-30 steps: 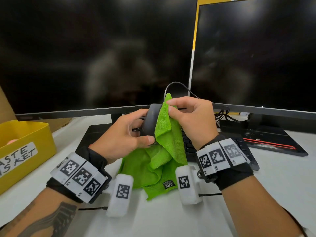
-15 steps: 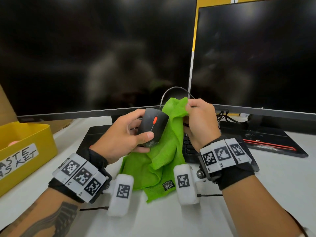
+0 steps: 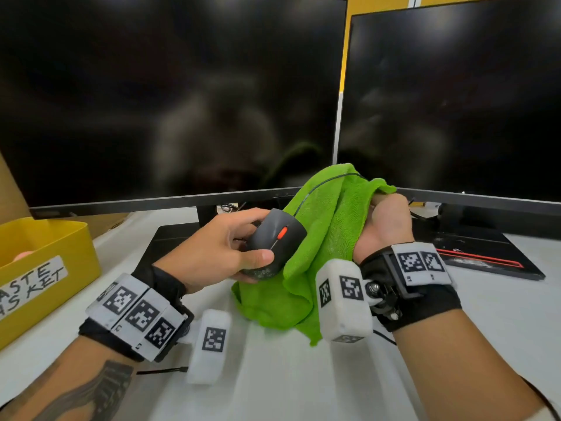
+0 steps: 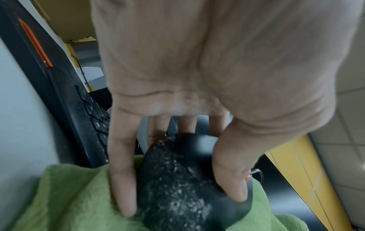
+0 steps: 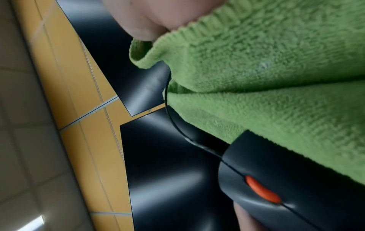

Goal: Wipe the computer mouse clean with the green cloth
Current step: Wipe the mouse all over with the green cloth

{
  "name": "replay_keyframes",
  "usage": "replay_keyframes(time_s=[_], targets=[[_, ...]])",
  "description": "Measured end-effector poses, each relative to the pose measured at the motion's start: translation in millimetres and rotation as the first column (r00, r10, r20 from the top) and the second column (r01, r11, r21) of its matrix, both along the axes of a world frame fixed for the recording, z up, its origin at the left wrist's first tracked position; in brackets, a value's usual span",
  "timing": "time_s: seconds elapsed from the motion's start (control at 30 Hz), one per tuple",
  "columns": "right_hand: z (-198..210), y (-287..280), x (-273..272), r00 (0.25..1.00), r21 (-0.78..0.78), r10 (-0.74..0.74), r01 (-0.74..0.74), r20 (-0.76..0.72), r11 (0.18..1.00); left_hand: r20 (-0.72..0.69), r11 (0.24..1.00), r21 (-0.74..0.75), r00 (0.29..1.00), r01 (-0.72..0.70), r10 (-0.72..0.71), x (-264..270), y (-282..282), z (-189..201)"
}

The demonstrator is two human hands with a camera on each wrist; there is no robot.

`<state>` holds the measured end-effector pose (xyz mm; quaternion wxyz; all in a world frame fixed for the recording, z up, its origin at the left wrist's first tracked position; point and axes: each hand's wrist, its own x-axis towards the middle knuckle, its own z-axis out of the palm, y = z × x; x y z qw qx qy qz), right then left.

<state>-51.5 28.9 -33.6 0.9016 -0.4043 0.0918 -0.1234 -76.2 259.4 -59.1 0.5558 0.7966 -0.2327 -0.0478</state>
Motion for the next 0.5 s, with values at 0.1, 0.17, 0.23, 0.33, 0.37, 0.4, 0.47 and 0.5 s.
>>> replay_keyframes(time_s=[0.1, 0.17, 0.23, 0.33, 0.37, 0.4, 0.47, 0.5], targets=[[-5, -6, 5, 1.0, 0.059, -0.013, 0.011, 0.022, 0.998, -0.012, 0.999, 0.043, 1.0, 0.01, -0.009, 0, 0, 1], [-5, -4, 3, 0.997, 0.157, 0.031, -0.041, 0.067, 0.987, -0.028, 0.998, 0.061, 1.0, 0.011, -0.01, 0, -1, 0], [-5, -2, 1, 0.992, 0.197, 0.067, -0.087, 0.108, 0.977, -0.039, 0.998, 0.065, 0.999, 0.013, -0.01, 0, -1, 0], [-4, 4, -2, 0.974, 0.212, 0.145, -0.18, 0.172, 0.96, -0.038, 0.998, 0.065, 0.999, 0.006, -0.004, 0, -1, 0], [-2, 6, -4, 0.97, 0.194, 0.154, -0.191, 0.188, 0.962, -0.037, 0.998, 0.062, 0.999, 0.001, 0.002, 1, -1, 0], [-4, 7, -2, 0.968, 0.185, 0.159, -0.196, 0.196, 0.963, -0.037, 0.998, 0.059, 0.999, -0.005, 0.007, 1, -1, 0], [-5, 7, -1, 0.963, 0.182, 0.161, -0.202, 0.217, 0.962, -0.036, 0.998, 0.06, 0.999, -0.006, 0.008, 1, -2, 1], [-5, 8, -2, 0.96, 0.176, 0.161, -0.204, 0.229, 0.963, -0.035, 0.998, 0.065, 0.999, -0.002, 0.005, 1, -2, 1]])
